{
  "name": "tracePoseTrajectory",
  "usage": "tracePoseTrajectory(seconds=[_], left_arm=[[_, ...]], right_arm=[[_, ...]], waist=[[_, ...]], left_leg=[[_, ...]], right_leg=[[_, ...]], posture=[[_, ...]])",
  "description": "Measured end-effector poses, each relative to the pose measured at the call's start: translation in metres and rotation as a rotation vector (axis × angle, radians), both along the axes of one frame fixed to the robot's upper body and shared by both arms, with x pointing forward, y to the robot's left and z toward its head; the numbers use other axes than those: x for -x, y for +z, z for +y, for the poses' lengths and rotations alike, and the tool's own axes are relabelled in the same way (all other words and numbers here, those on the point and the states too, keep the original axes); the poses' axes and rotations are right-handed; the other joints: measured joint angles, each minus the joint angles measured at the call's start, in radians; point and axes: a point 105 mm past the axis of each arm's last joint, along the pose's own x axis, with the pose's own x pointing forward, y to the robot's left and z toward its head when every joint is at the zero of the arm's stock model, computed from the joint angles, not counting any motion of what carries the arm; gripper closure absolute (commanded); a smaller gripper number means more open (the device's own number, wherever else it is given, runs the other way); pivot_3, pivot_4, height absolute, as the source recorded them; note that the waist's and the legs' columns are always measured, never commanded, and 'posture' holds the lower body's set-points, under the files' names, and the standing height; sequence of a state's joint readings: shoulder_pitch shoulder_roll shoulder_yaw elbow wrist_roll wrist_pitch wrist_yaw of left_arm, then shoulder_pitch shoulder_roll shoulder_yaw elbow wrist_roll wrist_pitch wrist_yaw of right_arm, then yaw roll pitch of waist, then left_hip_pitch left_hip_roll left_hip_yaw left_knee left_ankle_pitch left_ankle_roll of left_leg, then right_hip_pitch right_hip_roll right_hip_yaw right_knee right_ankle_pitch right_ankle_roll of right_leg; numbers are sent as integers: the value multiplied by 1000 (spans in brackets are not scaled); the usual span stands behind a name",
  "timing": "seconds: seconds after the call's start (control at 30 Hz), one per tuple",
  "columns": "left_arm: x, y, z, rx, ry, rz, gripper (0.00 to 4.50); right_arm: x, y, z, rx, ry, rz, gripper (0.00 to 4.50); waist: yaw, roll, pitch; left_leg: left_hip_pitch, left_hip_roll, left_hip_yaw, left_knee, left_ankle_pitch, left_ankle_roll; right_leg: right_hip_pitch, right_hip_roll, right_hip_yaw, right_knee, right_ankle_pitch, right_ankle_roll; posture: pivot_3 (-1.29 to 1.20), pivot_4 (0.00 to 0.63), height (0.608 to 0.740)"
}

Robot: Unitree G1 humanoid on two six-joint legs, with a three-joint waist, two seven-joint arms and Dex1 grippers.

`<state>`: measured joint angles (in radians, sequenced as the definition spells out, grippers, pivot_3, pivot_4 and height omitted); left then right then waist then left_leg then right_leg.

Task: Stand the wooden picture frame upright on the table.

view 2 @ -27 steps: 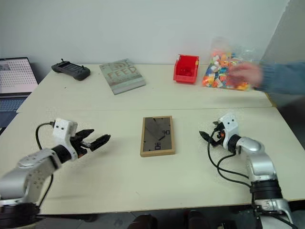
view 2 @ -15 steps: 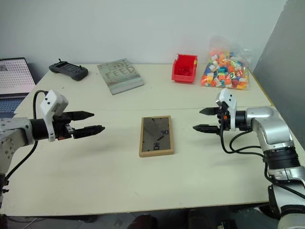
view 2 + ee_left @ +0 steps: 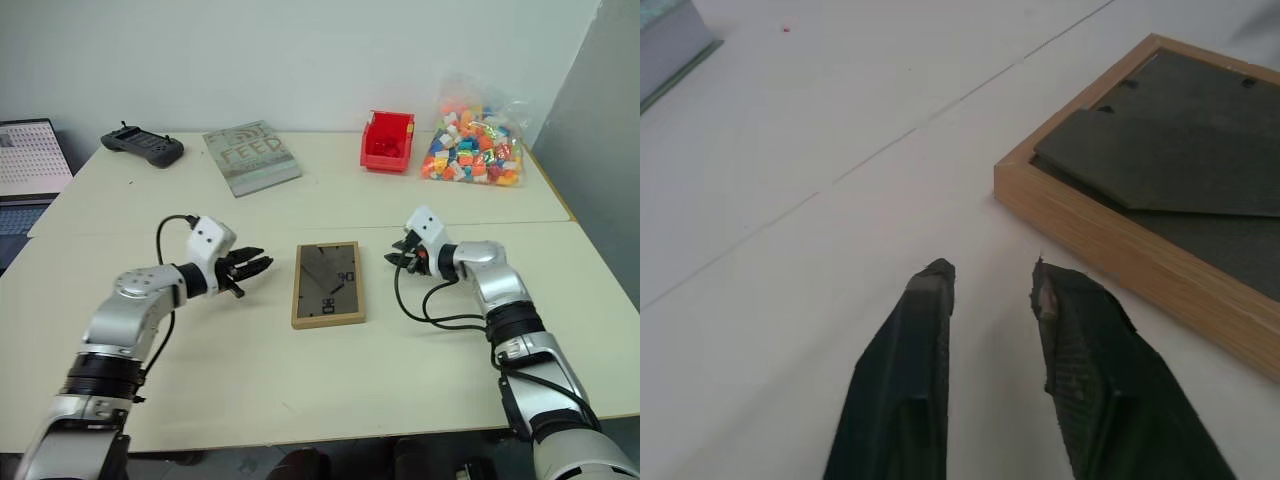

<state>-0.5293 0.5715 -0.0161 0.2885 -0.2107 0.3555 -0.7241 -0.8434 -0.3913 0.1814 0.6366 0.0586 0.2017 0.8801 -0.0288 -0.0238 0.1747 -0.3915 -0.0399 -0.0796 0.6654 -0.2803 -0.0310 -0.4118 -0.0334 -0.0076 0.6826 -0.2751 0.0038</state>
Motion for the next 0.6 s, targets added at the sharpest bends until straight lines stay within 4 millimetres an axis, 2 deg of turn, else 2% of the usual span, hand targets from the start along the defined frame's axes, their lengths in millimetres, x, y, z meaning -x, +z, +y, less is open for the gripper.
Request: tracePoseTrajectory(seconds=[0.1,0.3,0.5,0.6], left_arm=[[-1,-8,-19,24,-28,4,4452],[10,-21,-28,19,-52,45,4485],[34,-31,-31,-19,-92,104,4485],[48,-32,-31,-40,-115,121,4485]], right_arm=[[1,-3,17,-18,16,-14,4497],[19,-27,41,-22,70,29,4500],[41,-27,41,-16,123,71,4500],[59,-27,38,-35,165,114,4500]], waist=[[-1,0,0],[-3,0,-1],[-2,0,-1],[-1,0,-1]], left_leg=[[0,0,0,0,0,0],[0,0,0,0,0,0],[0,0,-1,0,0,0],[0,0,-1,0,0,0]], right_leg=[[0,0,0,0,0,0],[0,0,0,0,0,0],[0,0,0,0,0,0],[0,0,0,0,0,0]], posture=[[0,150,740],[0,150,740],[0,150,740],[0,150,740]])
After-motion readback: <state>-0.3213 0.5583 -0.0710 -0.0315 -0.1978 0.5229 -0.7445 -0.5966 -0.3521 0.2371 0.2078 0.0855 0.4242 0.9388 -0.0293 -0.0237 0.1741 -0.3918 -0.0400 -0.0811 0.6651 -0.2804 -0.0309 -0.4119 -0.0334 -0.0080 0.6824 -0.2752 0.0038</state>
